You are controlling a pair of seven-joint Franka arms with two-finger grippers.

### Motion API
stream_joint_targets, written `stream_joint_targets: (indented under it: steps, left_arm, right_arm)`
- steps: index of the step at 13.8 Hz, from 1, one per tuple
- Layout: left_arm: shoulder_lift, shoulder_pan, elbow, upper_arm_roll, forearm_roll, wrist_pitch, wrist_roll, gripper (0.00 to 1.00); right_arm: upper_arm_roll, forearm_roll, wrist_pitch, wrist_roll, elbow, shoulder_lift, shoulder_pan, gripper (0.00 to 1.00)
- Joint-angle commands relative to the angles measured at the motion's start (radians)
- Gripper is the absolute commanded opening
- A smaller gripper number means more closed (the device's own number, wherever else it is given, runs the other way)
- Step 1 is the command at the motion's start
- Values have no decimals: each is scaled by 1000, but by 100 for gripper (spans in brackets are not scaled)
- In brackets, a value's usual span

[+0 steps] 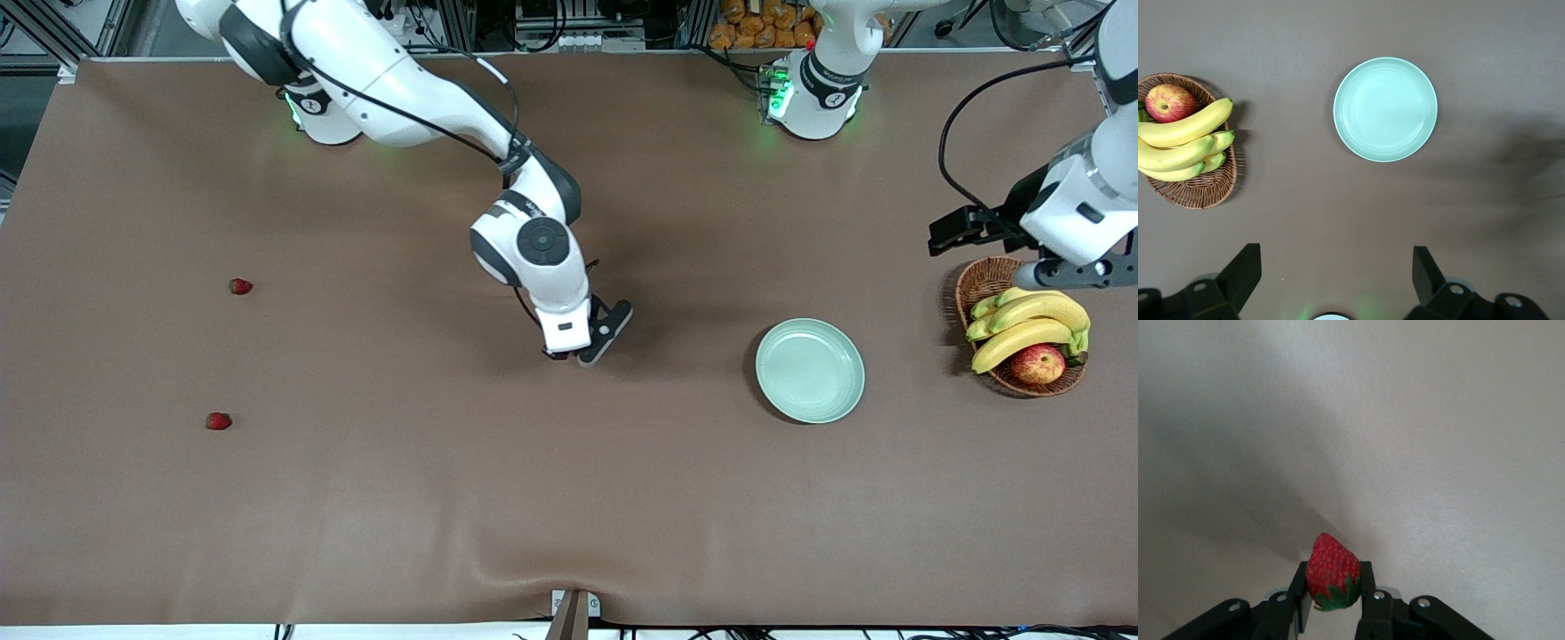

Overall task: Collect all strawberries into plate
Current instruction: 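Grasp the strawberry with the left gripper while the right gripper releases it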

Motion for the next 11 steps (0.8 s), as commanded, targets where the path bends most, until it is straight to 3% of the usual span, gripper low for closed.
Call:
stream_joint_targets:
  steps: [1,2,6,11]
  left_arm:
    - [27,-5,1,-6,-15,32,-10,100]
    - [38,-13,5,-11,-15,42,-10,100]
    - [107,-74,32,-28,-16,99,-35,100]
    - [240,-234,38,-28,-50,275,-387,100]
  right_arm:
    - [-72,-21,-11,36,64,46,55,50]
    - [-93,-23,-13,36,64,46,71,100]
    - [-96,-23,-30,36,61,0,49,100]
    - [-99,-14,-209,28,59,-146,-91,100]
